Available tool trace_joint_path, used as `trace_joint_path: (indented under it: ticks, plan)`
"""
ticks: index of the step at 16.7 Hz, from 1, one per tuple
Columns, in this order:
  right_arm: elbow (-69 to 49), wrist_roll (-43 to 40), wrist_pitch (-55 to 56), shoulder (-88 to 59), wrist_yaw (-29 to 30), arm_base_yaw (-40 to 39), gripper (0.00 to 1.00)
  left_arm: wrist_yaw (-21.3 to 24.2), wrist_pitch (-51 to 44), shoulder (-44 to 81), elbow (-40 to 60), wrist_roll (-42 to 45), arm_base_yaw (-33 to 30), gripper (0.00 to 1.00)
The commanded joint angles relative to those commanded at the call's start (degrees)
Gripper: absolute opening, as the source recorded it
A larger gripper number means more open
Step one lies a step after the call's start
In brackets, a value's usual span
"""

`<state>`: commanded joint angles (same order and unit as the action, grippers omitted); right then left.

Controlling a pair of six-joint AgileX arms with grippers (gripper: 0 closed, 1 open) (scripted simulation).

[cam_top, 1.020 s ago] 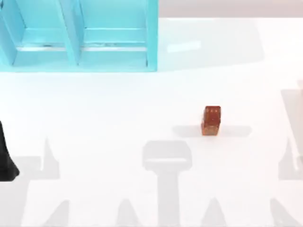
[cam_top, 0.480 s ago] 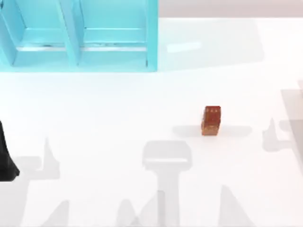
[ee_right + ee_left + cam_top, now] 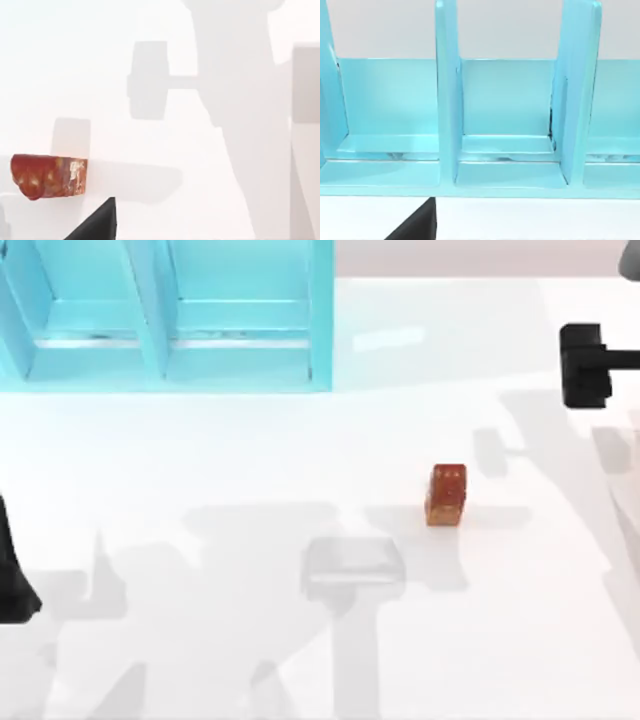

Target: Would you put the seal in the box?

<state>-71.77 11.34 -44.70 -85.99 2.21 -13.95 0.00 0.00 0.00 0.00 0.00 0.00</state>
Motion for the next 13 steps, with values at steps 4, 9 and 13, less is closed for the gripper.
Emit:
trace_joint_path:
  ticks: [4, 9, 13]
  plan:
    - [-16.71, 5.62, -13.81, -20.49, 0.02, -5.01, 1.0, 0.0, 0.0, 0.0, 0.0, 0.0, 0.0, 1.0]
    - [-32.66, 12.91, -26.69, -34.04, -0.95, -10.54, 1.0, 0.0, 0.0, 0.0, 0.0, 0.0, 0.0, 1.0]
    - [-41.35, 16.94, -32.29, -39.25, -1.79, -13.46, 1.0, 0.0, 0.0, 0.0, 0.0, 0.0, 0.0, 1.0]
